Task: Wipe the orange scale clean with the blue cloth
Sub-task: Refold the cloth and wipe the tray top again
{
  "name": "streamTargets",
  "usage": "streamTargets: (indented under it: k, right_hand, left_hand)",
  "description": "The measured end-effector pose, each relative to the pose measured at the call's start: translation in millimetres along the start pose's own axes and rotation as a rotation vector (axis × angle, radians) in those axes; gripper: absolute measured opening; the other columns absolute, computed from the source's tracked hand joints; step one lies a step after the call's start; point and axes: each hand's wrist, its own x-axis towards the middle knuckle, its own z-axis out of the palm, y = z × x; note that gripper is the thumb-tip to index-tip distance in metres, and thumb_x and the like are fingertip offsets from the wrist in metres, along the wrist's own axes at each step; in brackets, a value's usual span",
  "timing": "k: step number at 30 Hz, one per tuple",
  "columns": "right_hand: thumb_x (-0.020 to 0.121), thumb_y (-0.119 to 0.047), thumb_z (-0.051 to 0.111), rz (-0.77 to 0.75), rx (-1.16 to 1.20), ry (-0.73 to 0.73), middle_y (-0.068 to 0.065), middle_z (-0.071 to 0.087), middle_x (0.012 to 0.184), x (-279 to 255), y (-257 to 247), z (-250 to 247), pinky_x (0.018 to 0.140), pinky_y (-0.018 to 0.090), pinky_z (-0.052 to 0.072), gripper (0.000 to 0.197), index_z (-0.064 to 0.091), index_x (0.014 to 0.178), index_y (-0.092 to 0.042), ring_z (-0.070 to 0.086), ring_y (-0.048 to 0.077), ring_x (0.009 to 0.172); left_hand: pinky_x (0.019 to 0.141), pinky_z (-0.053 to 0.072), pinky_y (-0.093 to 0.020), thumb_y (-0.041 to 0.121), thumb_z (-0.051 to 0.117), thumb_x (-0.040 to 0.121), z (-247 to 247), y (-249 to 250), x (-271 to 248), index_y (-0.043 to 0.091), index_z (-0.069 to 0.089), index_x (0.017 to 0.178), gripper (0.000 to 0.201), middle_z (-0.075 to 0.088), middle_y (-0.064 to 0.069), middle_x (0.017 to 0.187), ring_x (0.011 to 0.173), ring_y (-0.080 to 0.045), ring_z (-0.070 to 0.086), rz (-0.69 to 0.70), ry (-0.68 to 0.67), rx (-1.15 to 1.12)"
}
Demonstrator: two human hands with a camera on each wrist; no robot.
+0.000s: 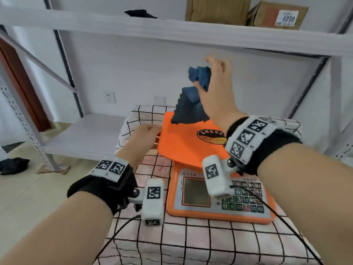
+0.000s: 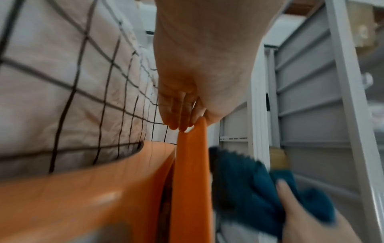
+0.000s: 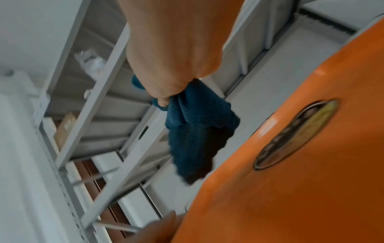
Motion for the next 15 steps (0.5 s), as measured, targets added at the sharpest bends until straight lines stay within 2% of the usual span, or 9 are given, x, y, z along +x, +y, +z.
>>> streamTargets:
  k: [1, 3, 4, 5, 6, 7, 10, 13, 15]
  right_hand:
    - [0.083, 0.0, 0.056, 0.018, -0.003, -0.017, 0.016, 0.04, 0.126, 8.1, 1.2, 13.1, 0.093, 0.016, 0.031, 0.046, 0.047, 0.127, -0.005, 0.044, 0.013, 0.106]
    - [0.077, -0.003, 0.055, 0.016, -0.109, -0.191, 0.011, 0.055, 0.107, 20.0, 8.8, 33.6, 0.085, 0.027, 0.045, 0.022, 0.061, 0.094, -0.016, 0.054, 0.019, 0.093]
    - [0.072, -0.007, 0.056, 0.033, -0.236, -0.401, 0.009, 0.06, 0.095, 22.4, 10.8, 40.9, 0.078, 0.034, 0.05, 0.015, 0.059, 0.076, -0.021, 0.059, 0.025, 0.088]
    - [0.07, -0.011, 0.059, 0.094, -0.367, -0.664, 0.009, 0.063, 0.089, 20.3, 11.4, 45.8, 0.074, 0.037, 0.052, 0.01, 0.058, 0.069, -0.021, 0.061, 0.028, 0.086]
    - [0.071, -0.017, 0.063, 0.164, -0.439, -0.899, 0.007, 0.065, 0.086, 15.6, 11.2, 47.3, 0.071, 0.035, 0.052, 0.003, 0.061, 0.071, -0.02, 0.062, 0.028, 0.085]
    - [0.074, -0.026, 0.065, 0.229, -0.44, -1.022, 0.005, 0.065, 0.082, 11.5, 10.7, 47.2, 0.066, 0.031, 0.049, 0.008, 0.066, 0.078, -0.019, 0.062, 0.025, 0.082]
    - [0.078, -0.042, 0.064, 0.309, -0.365, -1.055, 0.002, 0.064, 0.081, 2.5, 15.7, 45.3, 0.066, 0.029, 0.045, 0.028, 0.066, 0.088, -0.016, 0.059, 0.019, 0.077]
    - [0.076, -0.041, 0.062, 0.31, -0.422, -1.077, 0.005, 0.067, 0.093, 5.0, 21.0, 52.4, 0.084, 0.037, 0.052, 0.031, 0.065, 0.094, -0.015, 0.063, 0.023, 0.089]
    - [0.074, -0.036, 0.064, 0.322, -0.442, -1.071, 0.006, 0.068, 0.093, 8.1, 20.2, 56.5, 0.083, 0.037, 0.053, 0.029, 0.066, 0.092, -0.015, 0.063, 0.024, 0.088]
  left_hand:
    - [0.047, 0.046, -0.014, 0.019, 0.046, 0.096, -2.8, 1.0, 6.1, 0.007, 0.067, 0.095, 0.024, 0.064, 0.0, 0.078, 0.064, -0.01, 0.059, 0.002, -0.035, 0.017]
    - [0.053, 0.048, -0.016, 0.022, 0.048, 0.096, -7.0, 1.3, 16.5, 0.005, 0.068, 0.099, 0.026, 0.068, -0.003, 0.085, 0.069, -0.011, 0.062, 0.0, -0.093, 0.046]
    - [0.057, 0.049, -0.019, 0.023, 0.048, 0.096, -8.3, 0.3, 21.2, 0.005, 0.067, 0.101, 0.026, 0.069, -0.005, 0.089, 0.072, -0.012, 0.063, -0.006, -0.111, 0.055]
    - [0.06, 0.049, -0.021, 0.022, 0.048, 0.097, -8.5, -0.7, 24.1, 0.006, 0.067, 0.103, 0.026, 0.069, -0.005, 0.092, 0.075, -0.013, 0.064, -0.013, -0.124, 0.061]
    - [0.061, 0.05, -0.022, 0.021, 0.047, 0.097, -8.3, -1.2, 25.6, 0.007, 0.066, 0.105, 0.024, 0.068, -0.005, 0.094, 0.076, -0.014, 0.064, -0.019, -0.134, 0.069]
    - [0.061, 0.05, -0.021, 0.018, 0.047, 0.097, -8.3, 0.3, 28.0, 0.007, 0.065, 0.106, 0.023, 0.067, -0.004, 0.093, 0.076, -0.013, 0.063, -0.025, -0.144, 0.082]
    - [0.064, 0.051, -0.021, 0.012, 0.045, 0.096, -7.6, 4.9, 33.4, 0.007, 0.063, 0.111, 0.023, 0.066, -0.006, 0.096, 0.078, -0.013, 0.062, -0.066, -0.197, 0.097]
    - [0.067, 0.05, -0.023, 0.007, 0.045, 0.094, -8.2, 11.8, 40.9, 0.006, 0.061, 0.116, 0.027, 0.064, -0.007, 0.098, 0.078, -0.014, 0.061, -0.135, -0.251, 0.04]
    - [0.064, 0.051, -0.023, 0.004, 0.044, 0.094, -8.5, 16.2, 43.5, 0.004, 0.062, 0.115, 0.027, 0.062, -0.006, 0.092, 0.071, -0.013, 0.059, -0.174, -0.272, -0.027]
